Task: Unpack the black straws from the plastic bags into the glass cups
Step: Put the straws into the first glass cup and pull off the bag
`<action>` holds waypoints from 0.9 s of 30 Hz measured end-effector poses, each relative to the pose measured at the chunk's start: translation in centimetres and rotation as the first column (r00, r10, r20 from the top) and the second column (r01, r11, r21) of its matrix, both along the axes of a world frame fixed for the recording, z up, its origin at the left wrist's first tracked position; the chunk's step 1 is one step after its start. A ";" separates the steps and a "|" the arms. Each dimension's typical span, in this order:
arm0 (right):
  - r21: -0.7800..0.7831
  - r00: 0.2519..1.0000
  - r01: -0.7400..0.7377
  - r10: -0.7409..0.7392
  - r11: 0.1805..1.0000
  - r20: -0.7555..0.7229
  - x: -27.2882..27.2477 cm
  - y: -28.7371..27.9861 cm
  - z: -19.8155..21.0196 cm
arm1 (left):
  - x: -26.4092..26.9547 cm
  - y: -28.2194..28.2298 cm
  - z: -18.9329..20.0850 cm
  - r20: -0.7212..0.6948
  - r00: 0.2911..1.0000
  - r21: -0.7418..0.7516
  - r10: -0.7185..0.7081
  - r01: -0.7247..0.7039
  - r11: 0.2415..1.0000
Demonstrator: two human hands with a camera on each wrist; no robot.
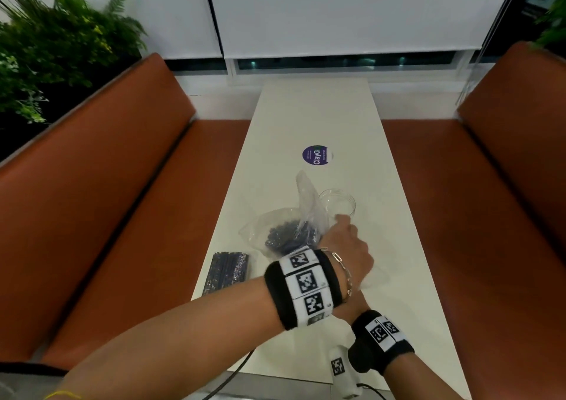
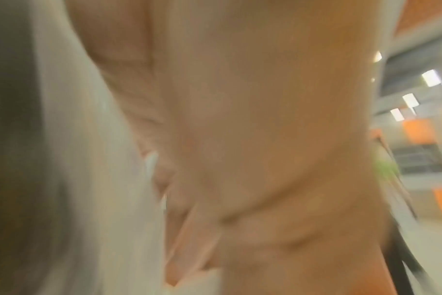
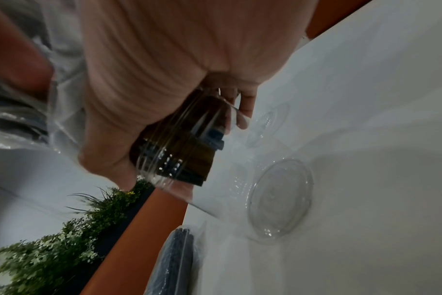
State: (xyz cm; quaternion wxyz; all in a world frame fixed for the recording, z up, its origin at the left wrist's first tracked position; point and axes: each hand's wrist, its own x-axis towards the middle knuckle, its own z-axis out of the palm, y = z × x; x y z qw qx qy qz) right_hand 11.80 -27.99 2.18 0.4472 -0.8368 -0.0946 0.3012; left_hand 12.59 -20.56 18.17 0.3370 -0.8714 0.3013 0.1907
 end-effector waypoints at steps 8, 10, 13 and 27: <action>0.091 0.997 0.072 -0.075 0.993 0.028 0.3 2.0 0.3 | -3.3 9.4 7.0 0.278 0.792 -0.849 0.544 -0.063 0.525; 0.090 0.994 0.076 -0.083 0.993 0.073 0.2 2.1 0.1 | -3.7 10.9 5.6 0.065 0.757 -0.855 0.650 -0.294 0.427; 0.127 0.986 0.134 -0.145 0.983 0.083 0.0 1.9 -0.6 | -3.2 11.1 1.5 -0.098 0.727 -0.854 0.679 -0.412 0.317; 0.198 0.936 0.259 -0.296 0.945 0.189 0.8 1.8 -1.1 | -7.6 19.5 5.0 -0.234 0.366 -0.858 0.901 0.358 -0.368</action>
